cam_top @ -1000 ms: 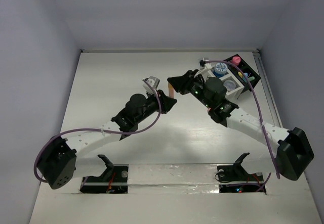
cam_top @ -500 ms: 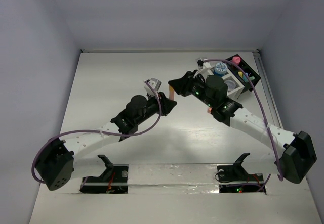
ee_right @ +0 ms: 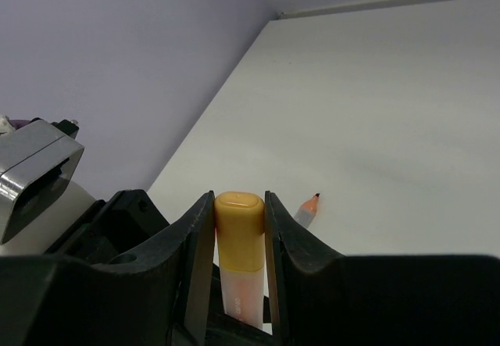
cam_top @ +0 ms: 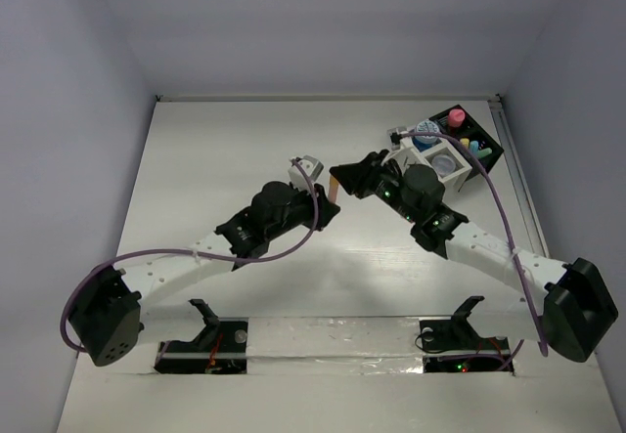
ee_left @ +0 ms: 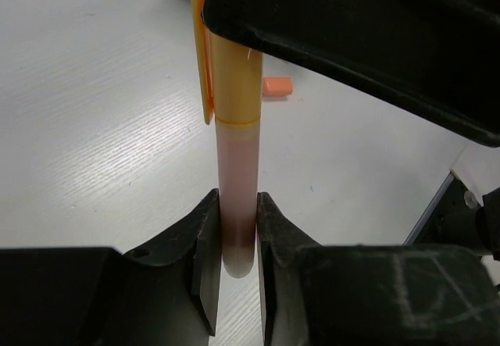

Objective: Sort the stationery into containers
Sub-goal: Close the pen cap on the pen.

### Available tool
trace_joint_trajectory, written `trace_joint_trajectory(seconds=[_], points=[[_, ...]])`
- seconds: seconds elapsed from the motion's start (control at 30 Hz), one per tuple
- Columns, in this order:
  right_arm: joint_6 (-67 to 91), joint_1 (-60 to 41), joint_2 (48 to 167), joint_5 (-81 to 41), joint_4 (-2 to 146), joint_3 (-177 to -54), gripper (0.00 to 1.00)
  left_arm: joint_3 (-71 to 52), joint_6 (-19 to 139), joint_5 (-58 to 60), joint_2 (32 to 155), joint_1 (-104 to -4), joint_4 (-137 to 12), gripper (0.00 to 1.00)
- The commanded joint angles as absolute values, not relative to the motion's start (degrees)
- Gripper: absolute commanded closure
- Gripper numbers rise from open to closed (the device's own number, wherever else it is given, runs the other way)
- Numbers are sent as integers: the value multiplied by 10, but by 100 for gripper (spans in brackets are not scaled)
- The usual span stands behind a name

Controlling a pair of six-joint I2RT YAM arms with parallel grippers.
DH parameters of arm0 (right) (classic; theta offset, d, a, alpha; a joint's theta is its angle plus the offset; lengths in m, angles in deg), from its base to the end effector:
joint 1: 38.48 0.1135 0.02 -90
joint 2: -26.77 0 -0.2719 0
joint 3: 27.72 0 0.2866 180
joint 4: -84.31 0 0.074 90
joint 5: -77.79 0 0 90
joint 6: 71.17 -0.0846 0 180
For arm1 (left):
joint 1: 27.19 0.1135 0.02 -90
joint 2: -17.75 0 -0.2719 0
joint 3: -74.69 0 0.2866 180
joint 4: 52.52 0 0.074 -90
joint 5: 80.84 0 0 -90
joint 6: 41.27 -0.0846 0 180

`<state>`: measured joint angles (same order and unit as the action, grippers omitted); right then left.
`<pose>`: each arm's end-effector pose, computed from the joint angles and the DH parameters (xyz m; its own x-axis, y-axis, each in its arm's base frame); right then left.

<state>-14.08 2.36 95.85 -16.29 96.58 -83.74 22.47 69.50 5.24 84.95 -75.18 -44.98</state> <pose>0.2688 0.2403 0.3005 -0.3924 0.3772 -0.8389 -0.5871 0.5994 0.5441 0.2290 -0.2629 0.2696 -0.3600 -0.1290 -0.9240 0.7048 0.6113 -0.3599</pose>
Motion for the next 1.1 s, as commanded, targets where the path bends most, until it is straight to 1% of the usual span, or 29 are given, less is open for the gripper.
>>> trace_joint_trajectory(seconds=[0.0, 0.13, 0.4, 0.73, 1.07], points=[[-154, 46, 957, -244, 883, -772, 100, 132, 675, 150, 832, -728, -322, 100], [-161, 58, 962, -234, 882, -749, 100, 107, 668, 141, 838, -728, -324, 100], [-187, 106, 1001, -217, 934, -729, 100, 38, 642, 136, 848, -728, -346, 100], [-197, 111, 1016, -199, 942, -697, 100, -22, 623, 140, 831, -723, -375, 100], [-223, 122, 1067, -212, 982, -667, 100, -69, 649, 63, 842, -723, -377, 100]])
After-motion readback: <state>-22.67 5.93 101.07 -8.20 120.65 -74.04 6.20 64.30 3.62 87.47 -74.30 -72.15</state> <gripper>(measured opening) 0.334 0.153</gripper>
